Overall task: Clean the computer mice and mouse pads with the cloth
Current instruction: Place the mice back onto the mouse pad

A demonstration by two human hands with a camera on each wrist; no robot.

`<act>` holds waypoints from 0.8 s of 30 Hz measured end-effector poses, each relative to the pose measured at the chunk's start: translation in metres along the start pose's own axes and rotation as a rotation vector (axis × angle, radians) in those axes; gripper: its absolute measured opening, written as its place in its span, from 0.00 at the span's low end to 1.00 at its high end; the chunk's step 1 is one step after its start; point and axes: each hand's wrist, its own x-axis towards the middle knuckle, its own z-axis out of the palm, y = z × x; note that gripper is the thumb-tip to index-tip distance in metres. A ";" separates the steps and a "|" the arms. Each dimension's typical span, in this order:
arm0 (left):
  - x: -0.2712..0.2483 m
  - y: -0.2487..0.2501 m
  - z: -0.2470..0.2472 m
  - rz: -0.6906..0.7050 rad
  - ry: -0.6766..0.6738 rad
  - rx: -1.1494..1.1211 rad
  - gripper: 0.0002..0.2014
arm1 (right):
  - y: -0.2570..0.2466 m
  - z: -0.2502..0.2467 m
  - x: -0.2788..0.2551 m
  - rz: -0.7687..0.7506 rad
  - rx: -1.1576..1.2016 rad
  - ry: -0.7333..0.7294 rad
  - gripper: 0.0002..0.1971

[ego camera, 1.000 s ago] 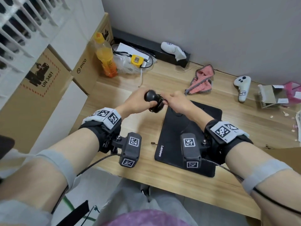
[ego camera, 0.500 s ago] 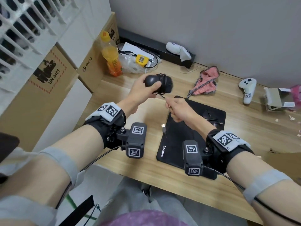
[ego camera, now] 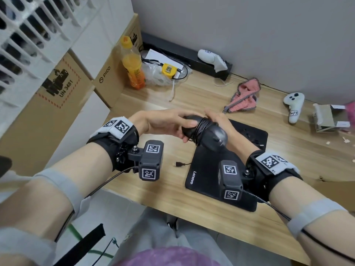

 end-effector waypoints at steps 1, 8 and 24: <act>0.002 0.001 0.002 0.056 0.016 -0.052 0.18 | 0.003 -0.001 -0.001 0.014 0.067 -0.014 0.13; 0.031 -0.011 -0.003 0.168 0.734 -0.156 0.20 | -0.011 0.013 -0.015 0.050 -0.204 -0.161 0.23; 0.000 -0.001 0.003 -0.003 0.108 0.092 0.23 | -0.019 -0.008 0.002 -0.034 -0.223 0.087 0.24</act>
